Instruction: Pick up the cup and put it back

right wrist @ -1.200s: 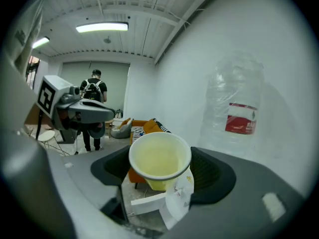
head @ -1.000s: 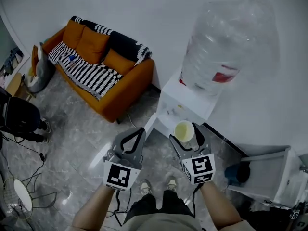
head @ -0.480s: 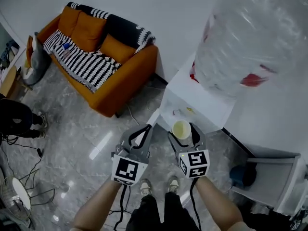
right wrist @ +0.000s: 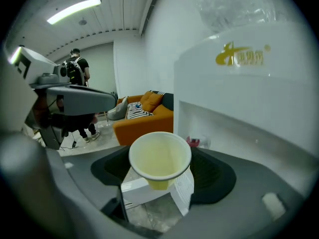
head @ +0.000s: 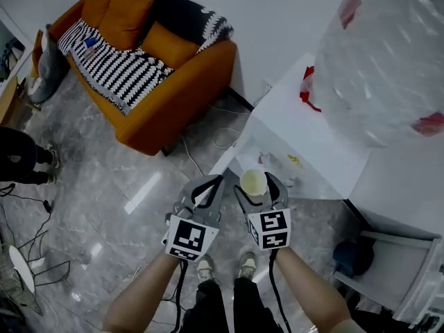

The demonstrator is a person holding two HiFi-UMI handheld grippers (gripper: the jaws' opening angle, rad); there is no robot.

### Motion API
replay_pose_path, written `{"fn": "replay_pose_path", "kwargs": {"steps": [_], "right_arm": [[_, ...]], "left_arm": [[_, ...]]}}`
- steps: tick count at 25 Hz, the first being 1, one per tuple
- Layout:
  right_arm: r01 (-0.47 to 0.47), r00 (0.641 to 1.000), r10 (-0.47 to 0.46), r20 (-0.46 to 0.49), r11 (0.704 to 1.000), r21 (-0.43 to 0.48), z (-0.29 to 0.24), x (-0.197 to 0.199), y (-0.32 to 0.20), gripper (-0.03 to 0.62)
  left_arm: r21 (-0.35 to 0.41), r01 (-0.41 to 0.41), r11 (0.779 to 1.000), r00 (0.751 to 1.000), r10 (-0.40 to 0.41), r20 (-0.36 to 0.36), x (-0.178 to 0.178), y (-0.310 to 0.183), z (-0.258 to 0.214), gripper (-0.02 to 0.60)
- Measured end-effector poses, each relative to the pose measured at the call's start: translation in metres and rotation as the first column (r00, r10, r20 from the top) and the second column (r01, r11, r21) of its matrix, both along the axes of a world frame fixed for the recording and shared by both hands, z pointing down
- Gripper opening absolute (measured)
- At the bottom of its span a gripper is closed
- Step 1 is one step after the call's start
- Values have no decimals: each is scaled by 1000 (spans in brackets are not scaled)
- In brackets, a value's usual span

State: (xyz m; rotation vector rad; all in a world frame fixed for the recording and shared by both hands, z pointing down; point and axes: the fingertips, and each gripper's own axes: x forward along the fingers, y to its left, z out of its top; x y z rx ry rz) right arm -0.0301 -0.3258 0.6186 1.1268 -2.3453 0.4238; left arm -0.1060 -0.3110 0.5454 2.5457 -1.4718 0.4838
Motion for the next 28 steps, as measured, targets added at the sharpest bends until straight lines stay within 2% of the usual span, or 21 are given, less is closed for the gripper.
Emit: {"fn": "replay_pose_path", "kwargs": {"steps": [3, 5, 13, 20, 24, 28], "right_arm": [[2, 1000, -2, -16, 1000, -21, 33, -3, -5, 370], [-5, 999, 4, -39, 1000, -27, 55, -1, -11, 370], [-78, 990, 76, -123, 997, -10, 123, 20, -47, 370], [-192, 980, 187, -63, 978, -87, 160, 32, -58, 370], [-165, 984, 157, -84, 982, -92, 174, 31, -60, 370], [-160, 985, 153, -86, 984, -82, 178, 31, -59, 374]], "left_arm": [[-91, 39, 995, 997, -45, -66, -4, -1, 39, 2], [-125, 47, 991, 995, -57, -81, -4, 0, 59, 2], [-159, 84, 984, 992, -98, -82, -2, -14, 114, 2], [-184, 95, 978, 990, -112, -85, -5, -18, 131, 2], [-213, 111, 971, 983, -139, -123, -4, -23, 135, 2], [-225, 103, 969, 982, -135, -131, 0, -20, 135, 2]]}}
